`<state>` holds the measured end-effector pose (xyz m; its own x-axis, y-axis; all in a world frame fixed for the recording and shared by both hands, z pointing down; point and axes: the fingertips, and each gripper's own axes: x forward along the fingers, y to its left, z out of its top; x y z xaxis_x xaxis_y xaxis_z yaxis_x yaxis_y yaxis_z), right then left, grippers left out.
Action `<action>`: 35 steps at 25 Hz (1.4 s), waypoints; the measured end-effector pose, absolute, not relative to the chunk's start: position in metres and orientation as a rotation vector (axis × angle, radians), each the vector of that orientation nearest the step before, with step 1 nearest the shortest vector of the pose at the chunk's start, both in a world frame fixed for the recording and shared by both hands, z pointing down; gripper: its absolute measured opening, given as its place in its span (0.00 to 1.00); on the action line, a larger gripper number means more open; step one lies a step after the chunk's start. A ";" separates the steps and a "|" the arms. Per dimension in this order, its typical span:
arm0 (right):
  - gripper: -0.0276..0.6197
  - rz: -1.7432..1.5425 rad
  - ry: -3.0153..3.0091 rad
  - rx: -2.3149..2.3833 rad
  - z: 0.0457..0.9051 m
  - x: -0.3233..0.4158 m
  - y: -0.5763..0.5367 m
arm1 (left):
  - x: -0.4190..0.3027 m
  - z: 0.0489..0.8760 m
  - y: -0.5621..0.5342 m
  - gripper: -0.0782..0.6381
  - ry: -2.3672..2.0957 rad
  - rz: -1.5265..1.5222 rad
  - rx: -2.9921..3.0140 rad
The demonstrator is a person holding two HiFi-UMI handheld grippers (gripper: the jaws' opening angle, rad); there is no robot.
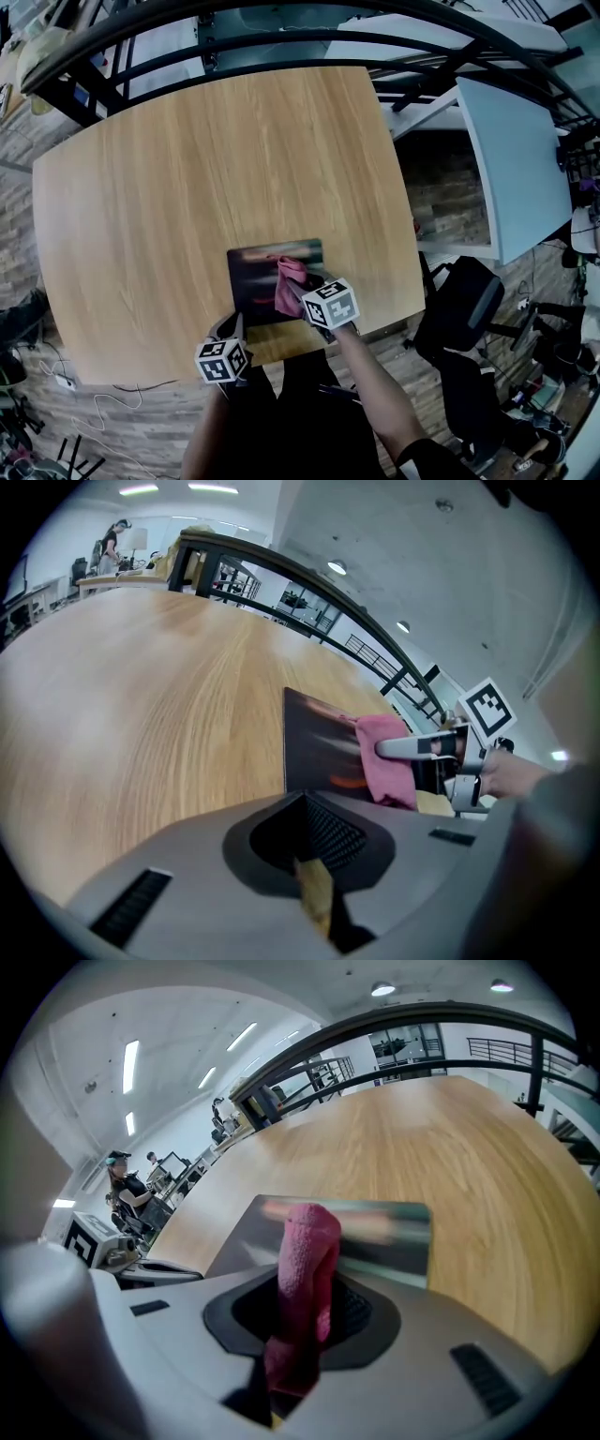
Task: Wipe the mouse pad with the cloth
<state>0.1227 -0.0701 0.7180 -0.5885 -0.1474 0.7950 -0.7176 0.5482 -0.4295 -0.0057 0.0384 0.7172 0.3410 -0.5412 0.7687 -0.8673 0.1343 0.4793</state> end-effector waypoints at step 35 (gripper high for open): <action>0.20 1.100 -2.114 0.938 0.659 0.172 -0.062 | -0.009 0.714 -0.067 0.15 -0.956 0.560 1.825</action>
<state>0.1720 -0.0617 0.6593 -0.5899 -0.3201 0.7413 -0.7907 0.4150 -0.4500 -0.0090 -0.0668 0.7137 0.5871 -0.3657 0.7222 -0.8088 -0.2269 0.5426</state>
